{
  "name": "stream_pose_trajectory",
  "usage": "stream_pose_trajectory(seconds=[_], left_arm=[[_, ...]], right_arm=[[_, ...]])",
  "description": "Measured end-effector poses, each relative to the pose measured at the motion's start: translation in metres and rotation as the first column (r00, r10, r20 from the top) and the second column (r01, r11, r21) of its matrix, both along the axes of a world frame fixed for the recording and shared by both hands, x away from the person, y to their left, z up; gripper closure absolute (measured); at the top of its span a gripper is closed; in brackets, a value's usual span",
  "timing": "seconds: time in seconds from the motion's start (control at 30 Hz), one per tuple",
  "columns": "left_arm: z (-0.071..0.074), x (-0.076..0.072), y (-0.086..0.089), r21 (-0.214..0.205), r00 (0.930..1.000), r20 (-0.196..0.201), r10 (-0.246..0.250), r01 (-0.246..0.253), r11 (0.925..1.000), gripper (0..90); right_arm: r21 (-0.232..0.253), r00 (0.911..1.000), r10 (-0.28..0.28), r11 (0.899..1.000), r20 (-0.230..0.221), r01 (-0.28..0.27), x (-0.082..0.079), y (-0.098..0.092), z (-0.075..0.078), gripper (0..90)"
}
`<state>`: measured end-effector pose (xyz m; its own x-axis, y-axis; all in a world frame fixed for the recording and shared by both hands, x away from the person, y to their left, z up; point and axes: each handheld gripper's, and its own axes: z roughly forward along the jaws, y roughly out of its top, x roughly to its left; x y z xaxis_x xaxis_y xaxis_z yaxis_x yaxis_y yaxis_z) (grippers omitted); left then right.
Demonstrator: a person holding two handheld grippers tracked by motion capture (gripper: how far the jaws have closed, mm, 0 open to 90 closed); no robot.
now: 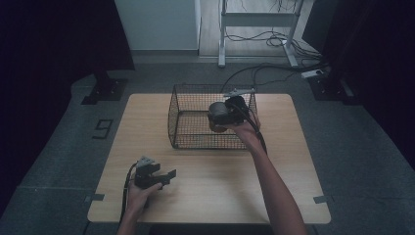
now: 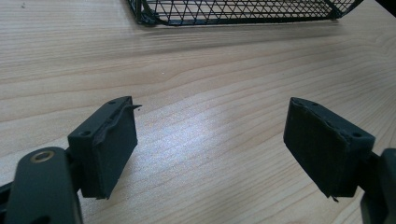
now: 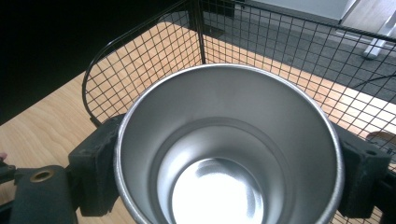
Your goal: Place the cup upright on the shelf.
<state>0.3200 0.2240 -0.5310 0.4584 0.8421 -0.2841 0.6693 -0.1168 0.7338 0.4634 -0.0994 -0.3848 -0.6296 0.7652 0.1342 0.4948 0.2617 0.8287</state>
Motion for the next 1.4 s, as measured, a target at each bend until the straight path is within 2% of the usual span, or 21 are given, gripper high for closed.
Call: stream_pose_trajectory(seconds=[0.33, 0.43, 0.7, 0.77, 1.13, 1.4], left_arm=[[-0.001, 0.0, 0.0, 0.004, 1.0, 0.0, 0.0, 0.0, 1.0, 17.8], [-0.002, -0.001, -0.002, 0.014, 1.0, -0.002, -0.006, 0.006, 0.9999, 17.8], [-0.001, -0.002, -0.004, 0.023, 0.9999, -0.003, -0.013, 0.014, 0.9996, 17.8], [-0.002, -0.002, -0.004, 0.025, 0.9999, -0.005, -0.015, 0.015, 0.9996, 17.8], [-0.003, -0.002, -0.002, 0.022, 0.9998, -0.011, -0.014, 0.014, 0.9997, 18.4], [-0.003, -0.002, -0.001, 0.023, 0.9998, -0.013, -0.012, 0.012, 0.9997, 18.4]], right_arm=[[-0.011, 1.0, -0.004, 1.0, -0.002, 0.004, 0.011, 0.006, -0.001, 14.1], [-0.031, 1.0, -0.009, 0.999, -0.003, 0.009, 0.015, 0.008, -0.003, 14.1], [-0.028, 0.9999, -0.015, 0.999, -0.002, 0.015, 0.025, 0.011, -0.004, 14.1], [-0.048, 0.9999, -0.017, 0.999, -0.002, 0.017, 0.03, 0.015, -0.006, 14.1], [-0.049, 0.9988, -0.039, 0.998, -0.031, 0.038, 0.049, 0.02, -0.018, 14.1], [-0.056, 0.9988, -0.042, 0.998, -0.024, 0.041, 0.057, 0.024, -0.019, 14.1]])
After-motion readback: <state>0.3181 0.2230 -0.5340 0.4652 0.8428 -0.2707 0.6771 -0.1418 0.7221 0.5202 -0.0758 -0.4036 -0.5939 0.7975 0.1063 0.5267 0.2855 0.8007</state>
